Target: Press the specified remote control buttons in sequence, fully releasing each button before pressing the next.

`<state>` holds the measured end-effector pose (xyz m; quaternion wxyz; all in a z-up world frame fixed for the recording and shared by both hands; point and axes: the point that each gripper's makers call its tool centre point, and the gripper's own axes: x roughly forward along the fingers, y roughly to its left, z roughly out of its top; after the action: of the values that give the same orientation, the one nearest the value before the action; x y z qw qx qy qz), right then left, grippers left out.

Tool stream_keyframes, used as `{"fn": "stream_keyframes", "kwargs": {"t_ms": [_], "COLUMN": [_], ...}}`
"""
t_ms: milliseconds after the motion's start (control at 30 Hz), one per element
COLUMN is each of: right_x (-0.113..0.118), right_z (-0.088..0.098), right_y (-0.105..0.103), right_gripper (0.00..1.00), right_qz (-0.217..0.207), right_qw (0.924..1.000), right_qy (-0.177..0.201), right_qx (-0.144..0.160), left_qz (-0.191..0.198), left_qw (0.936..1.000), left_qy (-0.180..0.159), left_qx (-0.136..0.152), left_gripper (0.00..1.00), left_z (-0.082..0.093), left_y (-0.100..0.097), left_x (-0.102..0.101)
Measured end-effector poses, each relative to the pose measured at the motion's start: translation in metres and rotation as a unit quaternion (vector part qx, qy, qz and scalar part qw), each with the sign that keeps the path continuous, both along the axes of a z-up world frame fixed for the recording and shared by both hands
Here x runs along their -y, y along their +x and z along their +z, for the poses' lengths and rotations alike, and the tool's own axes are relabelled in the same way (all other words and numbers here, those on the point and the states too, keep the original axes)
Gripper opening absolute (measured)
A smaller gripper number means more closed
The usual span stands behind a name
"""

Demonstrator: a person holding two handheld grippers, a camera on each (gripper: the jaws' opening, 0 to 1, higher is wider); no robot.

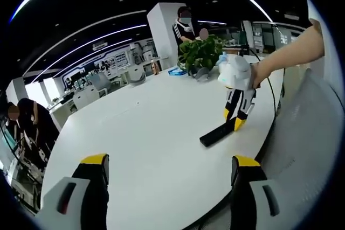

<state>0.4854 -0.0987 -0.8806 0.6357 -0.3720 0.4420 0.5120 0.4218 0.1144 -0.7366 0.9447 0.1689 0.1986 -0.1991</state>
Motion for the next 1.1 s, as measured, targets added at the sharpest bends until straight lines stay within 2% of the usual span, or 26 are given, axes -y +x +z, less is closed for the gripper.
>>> {"fn": "stream_keyframes", "kwargs": {"t_ms": [300, 733, 1100], "right_x": [-0.004, -0.008, -0.01], "right_z": [0.0, 0.0, -0.001], "right_y": [0.012, 0.026, 0.039], "right_gripper": [0.24, 0.24, 0.24], "right_qz": [0.012, 0.009, 0.032], "right_qw": [0.9999, 0.9998, 0.9994], "right_qy": [0.0, 0.015, 0.012], "right_qx": [0.009, 0.001, -0.005], "left_qz": [0.004, 0.003, 0.005], "left_qw": [1.0, 1.0, 1.0], "left_qy": [-0.001, -0.005, -0.003], "left_qx": [0.0, -0.004, -0.005], "left_gripper": [0.93, 0.93, 0.93], "left_z": [0.001, -0.001, -0.001], "left_y": [0.0, 0.0, 0.0], "left_x": [-0.002, -0.002, -0.003]}}
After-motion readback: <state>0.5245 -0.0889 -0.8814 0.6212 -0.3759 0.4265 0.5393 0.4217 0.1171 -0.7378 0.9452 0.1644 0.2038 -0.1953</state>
